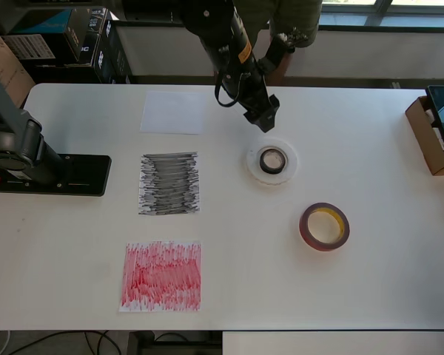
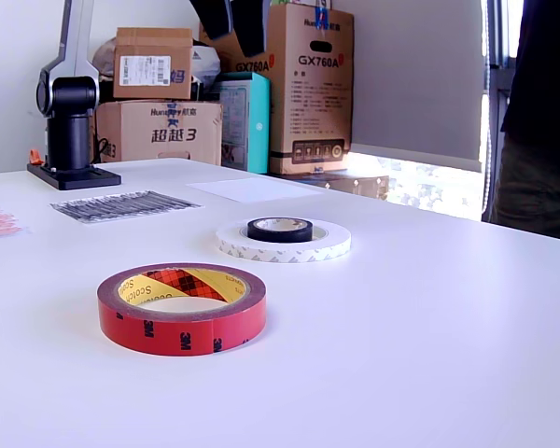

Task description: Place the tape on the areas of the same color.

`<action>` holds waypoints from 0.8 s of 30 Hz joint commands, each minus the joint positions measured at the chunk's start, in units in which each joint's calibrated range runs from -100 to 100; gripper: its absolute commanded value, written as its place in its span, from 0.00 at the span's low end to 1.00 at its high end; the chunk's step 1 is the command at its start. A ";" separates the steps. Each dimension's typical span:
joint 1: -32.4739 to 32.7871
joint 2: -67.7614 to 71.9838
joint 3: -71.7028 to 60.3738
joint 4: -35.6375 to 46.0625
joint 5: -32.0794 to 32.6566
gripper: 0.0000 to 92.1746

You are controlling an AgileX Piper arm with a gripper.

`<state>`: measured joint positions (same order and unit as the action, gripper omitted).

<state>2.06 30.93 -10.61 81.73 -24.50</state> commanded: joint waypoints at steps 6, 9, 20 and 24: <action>1.03 7.05 2.75 -7.70 -0.05 0.90; 1.66 8.36 2.66 -7.78 1.91 0.90; 3.48 12.47 -5.34 -7.70 7.48 0.90; 2.06 13.78 -5.89 -7.70 7.48 0.90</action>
<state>5.20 43.99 -16.29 73.88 -16.85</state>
